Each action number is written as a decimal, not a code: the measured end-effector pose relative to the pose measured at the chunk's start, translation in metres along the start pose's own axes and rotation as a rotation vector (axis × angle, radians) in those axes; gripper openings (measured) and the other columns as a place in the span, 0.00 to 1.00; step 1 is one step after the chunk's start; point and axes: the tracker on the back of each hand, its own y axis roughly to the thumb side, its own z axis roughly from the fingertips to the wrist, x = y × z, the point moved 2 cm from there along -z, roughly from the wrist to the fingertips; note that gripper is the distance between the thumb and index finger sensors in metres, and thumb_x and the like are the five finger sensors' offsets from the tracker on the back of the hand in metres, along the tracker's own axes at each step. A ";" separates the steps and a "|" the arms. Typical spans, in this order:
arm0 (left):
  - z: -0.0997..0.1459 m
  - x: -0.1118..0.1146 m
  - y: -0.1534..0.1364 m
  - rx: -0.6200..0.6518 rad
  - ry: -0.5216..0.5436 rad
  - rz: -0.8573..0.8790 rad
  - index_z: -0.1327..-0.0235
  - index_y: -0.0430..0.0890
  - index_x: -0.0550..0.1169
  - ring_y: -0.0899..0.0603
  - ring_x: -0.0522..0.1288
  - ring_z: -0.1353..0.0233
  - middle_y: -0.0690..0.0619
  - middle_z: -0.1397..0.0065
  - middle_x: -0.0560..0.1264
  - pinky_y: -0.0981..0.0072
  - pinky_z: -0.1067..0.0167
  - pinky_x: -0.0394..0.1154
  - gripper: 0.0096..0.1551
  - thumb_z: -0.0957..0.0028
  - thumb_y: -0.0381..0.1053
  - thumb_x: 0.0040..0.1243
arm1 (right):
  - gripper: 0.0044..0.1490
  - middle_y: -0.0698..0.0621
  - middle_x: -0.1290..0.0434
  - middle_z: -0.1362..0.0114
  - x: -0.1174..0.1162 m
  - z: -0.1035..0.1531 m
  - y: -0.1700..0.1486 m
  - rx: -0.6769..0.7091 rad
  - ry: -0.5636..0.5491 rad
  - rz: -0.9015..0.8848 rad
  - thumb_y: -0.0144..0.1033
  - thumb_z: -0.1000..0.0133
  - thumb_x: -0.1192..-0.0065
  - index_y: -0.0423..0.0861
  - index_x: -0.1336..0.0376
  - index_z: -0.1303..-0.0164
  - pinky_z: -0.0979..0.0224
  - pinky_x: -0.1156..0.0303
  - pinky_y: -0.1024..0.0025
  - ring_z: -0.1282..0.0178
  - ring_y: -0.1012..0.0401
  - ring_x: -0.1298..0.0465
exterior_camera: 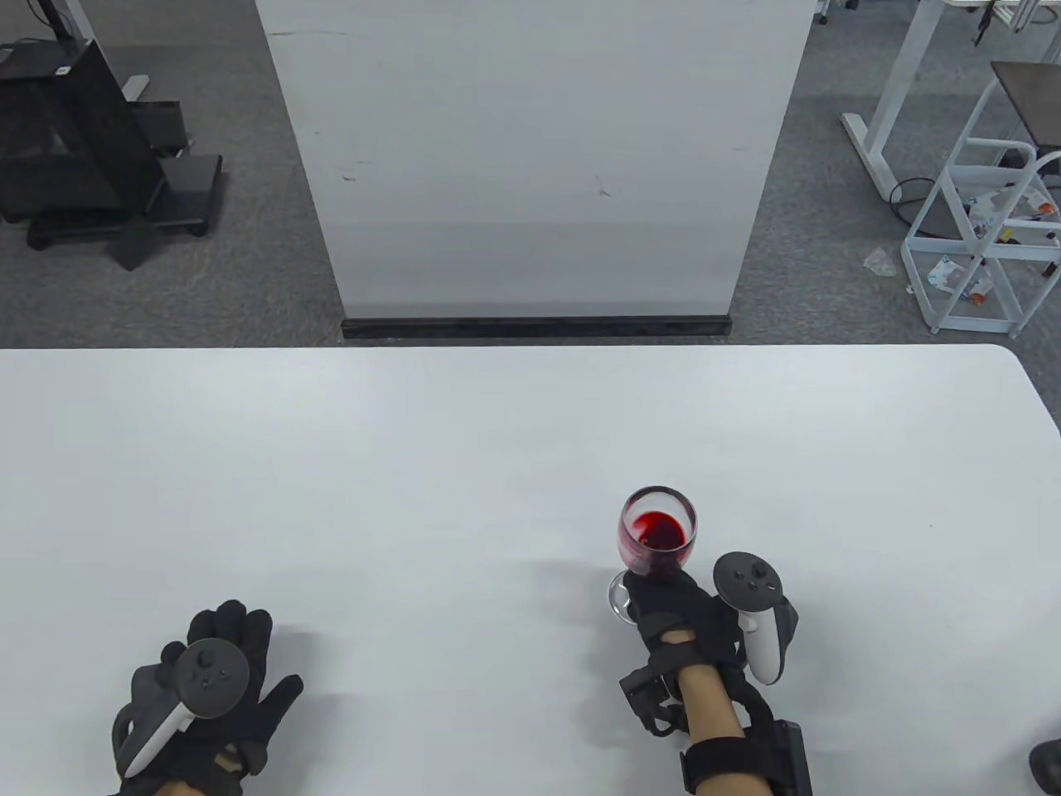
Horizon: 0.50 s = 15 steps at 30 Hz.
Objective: Shake wine glass on table
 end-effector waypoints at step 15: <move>-0.001 0.001 -0.001 -0.004 0.003 -0.005 0.28 0.62 0.36 0.46 0.22 0.20 0.59 0.19 0.26 0.48 0.28 0.21 0.48 0.54 0.73 0.40 | 0.35 0.46 0.44 0.19 0.003 0.001 -0.002 -0.004 -0.020 -0.003 0.46 0.42 0.39 0.49 0.46 0.26 0.41 0.28 0.58 0.38 0.54 0.28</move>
